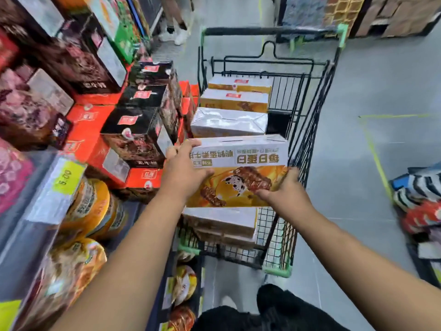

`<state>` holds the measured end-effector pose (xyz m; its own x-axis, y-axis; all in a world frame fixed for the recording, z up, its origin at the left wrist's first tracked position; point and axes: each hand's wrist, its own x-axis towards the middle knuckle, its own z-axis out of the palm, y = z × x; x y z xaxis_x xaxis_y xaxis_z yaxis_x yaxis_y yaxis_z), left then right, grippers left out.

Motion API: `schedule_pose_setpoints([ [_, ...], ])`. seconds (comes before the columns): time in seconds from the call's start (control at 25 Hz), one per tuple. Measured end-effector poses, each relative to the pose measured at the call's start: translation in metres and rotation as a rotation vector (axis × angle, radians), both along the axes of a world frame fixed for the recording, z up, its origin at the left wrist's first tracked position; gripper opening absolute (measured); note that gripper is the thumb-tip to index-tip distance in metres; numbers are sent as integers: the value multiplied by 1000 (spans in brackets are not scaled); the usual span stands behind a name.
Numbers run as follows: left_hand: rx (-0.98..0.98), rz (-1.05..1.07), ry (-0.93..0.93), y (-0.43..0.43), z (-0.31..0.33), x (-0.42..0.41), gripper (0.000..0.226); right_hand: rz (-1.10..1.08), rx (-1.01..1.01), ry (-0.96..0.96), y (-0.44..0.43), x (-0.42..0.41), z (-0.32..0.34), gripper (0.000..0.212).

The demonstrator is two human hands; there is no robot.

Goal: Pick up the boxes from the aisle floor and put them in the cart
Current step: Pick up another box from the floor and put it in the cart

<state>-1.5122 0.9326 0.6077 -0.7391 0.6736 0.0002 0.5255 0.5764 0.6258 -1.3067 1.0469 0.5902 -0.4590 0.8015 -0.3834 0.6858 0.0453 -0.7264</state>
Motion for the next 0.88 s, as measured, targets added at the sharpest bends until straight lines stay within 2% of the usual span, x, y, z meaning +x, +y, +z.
schedule_pose_setpoints([
  [0.16,-43,47,38,35,-34,-26,64,76,-57,-44,39,-32,-26,55],
  [0.36,-19,38,163,54,-73,-40,54,105,-118,-69,54,-52,-57,57],
  [0.6,-162,27,362,57,-103,-55,69,110,-179,-112,39,-71,-81,79],
  [0.72,-206,30,378,55,-107,-51,71,79,-170,-144,39,-77,-84,72],
  [0.88,-253,-106,344,67,-99,-40,88,19,-146,-91,39,-74,-82,65],
])
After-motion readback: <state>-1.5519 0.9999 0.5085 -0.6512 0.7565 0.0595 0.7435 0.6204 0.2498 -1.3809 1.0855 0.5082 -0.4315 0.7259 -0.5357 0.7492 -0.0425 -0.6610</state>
